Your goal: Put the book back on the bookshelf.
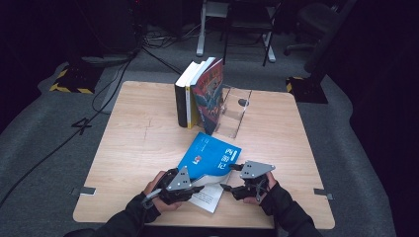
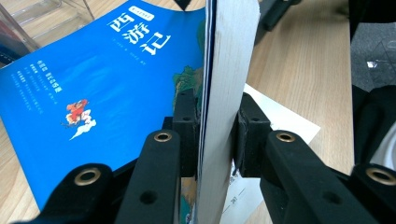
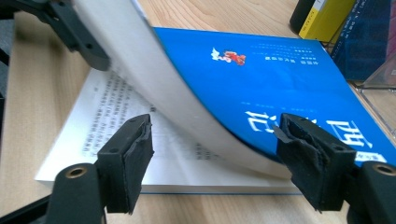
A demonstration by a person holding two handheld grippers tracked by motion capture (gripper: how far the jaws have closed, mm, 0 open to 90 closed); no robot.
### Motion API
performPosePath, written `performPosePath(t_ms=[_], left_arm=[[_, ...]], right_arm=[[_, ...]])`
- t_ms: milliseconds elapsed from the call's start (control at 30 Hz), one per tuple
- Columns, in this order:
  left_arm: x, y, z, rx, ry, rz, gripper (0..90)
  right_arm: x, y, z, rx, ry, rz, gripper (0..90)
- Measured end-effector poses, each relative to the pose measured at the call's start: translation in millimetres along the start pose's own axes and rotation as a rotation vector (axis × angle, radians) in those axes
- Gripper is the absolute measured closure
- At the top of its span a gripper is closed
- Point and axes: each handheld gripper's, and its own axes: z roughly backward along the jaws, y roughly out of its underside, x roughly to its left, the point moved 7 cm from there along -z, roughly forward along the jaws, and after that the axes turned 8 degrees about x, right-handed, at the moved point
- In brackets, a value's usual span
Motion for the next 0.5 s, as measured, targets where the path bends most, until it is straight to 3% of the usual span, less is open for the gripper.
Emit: performPosePath(t_ms=[200, 267, 367, 433, 500], left_arm=[[0.5, 6.1, 8.9, -0.01, -0.001, 0.016, 73.4], [1.9, 10.3, 15.0, -0.012, -0.013, 0.023, 73.4], [4.9, 15.9, 23.0, -0.016, -0.03, 0.043, 73.1], [6.9, 19.3, 28.3, -0.019, -0.039, 0.055, 72.6], [8.3, 23.1, 31.7, -0.014, -0.052, 0.056, 70.3]], right_arm=[[-2.8, -2.4, -11.4, 0.026, -0.001, 0.048, 28.1], [-3.2, -4.6, -18.1, 0.03, -0.03, 0.061, 29.5], [-4.7, -7.1, -21.9, 0.014, -0.057, 0.095, 37.9], [-4.4, -9.3, -21.8, -0.02, -0.112, 0.1, 48.0], [-2.1, -12.2, -22.6, -0.026, -0.127, 0.132, 54.4]])
